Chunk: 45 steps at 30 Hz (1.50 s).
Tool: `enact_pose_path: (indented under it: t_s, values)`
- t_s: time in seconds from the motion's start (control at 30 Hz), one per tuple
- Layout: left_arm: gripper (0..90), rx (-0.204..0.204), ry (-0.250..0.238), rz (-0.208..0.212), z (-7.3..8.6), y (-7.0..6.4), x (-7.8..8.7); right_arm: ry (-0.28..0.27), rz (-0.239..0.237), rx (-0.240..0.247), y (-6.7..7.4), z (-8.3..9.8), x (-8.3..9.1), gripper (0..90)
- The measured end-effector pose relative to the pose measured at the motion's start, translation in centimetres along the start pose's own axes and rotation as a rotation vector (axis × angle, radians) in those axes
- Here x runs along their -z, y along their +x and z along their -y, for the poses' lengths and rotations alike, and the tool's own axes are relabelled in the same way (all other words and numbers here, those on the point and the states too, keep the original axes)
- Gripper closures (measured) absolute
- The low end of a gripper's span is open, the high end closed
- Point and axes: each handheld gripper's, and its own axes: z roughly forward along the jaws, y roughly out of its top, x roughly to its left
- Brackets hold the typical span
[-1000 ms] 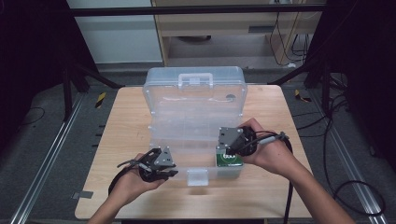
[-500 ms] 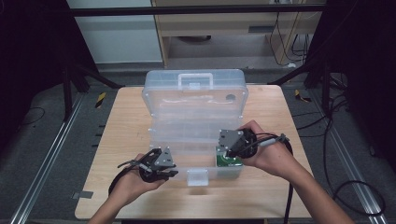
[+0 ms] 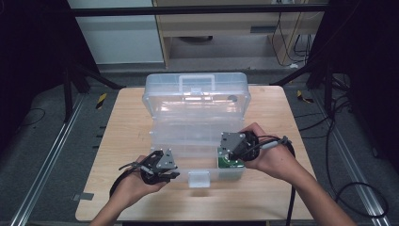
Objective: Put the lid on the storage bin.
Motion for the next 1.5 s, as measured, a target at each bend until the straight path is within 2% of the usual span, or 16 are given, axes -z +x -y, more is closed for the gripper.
enact_pose_path:
  t_s: [0.27,0.3,0.5,0.53,0.6,0.63,0.67,0.77,0.87,0.97,1.03,1.1,1.13,1.17,1.27,1.5]
  values:
    - [72.6,-0.001,0.0,-0.003,0.0,0.0,0.0,0.002,-0.012,0.003,0.1,0.0,0.0,84.8]
    - [72.6,0.051,-0.002,0.003,0.1,-0.4,0.0,0.002,-0.012,0.003,0.1,0.0,0.0,84.8]
    - [71.9,0.053,-0.005,-0.003,0.2,-0.4,0.0,0.003,-0.016,0.004,0.3,0.0,0.0,84.8]
    - [71.0,0.069,-0.012,-0.006,0.2,-0.5,0.0,0.005,-0.019,0.008,0.3,0.0,0.0,84.8]
    - [64.8,0.069,-0.016,-0.015,0.3,-0.5,0.2,0.007,-0.019,0.01,0.3,0.0,0.0,84.8]
    - [60.4,0.029,-0.019,-0.018,0.3,-0.2,0.4,0.007,-0.018,0.012,0.3,0.0,0.0,84.7]
    - [49.7,0.036,-0.029,-0.019,0.3,-0.3,0.7,0.007,-0.019,0.014,0.2,0.0,0.0,84.8]
    - [43.9,0.061,-0.072,-0.016,0.5,-0.8,2.0,0.006,-0.021,0.013,0.2,0.1,0.1,84.8]
    - [40.3,0.093,-0.137,-0.006,0.9,-1.3,4.0,0.005,-0.021,0.014,0.2,0.1,0.1,84.8]
    - [45.6,0.164,-0.228,0.037,1.4,-1.2,6.2,0.005,-0.02,0.009,0.2,0.1,0.1,84.8]
    - [56.5,0.207,-0.283,0.034,1.9,-0.9,7.6,0.003,-0.02,0.011,0.2,0.1,0.1,84.8]
    - [66.5,0.269,-0.339,0.026,2.5,-0.1,9.1,0.004,-0.018,0.01,0.3,0.0,0.1,84.8]
    - [72.4,0.286,-0.351,0.014,2.6,0.2,9.5,0.005,-0.018,0.011,0.3,0.0,0.1,84.8]
    - [74.4,0.31,-0.363,-0.008,2.9,0.7,10.0,0.005,-0.018,0.011,0.3,0.0,0.1,84.8]
    - [85.2,0.356,-0.382,-0.038,3.3,1.8,11.0,0.005,-0.015,0.009,0.3,0.0,0.1,84.8]
    - [89.7,0.422,-0.399,-0.082,3.3,4.1,11.9,0.007,-0.019,0.011,0.4,0.1,0.1,84.9]
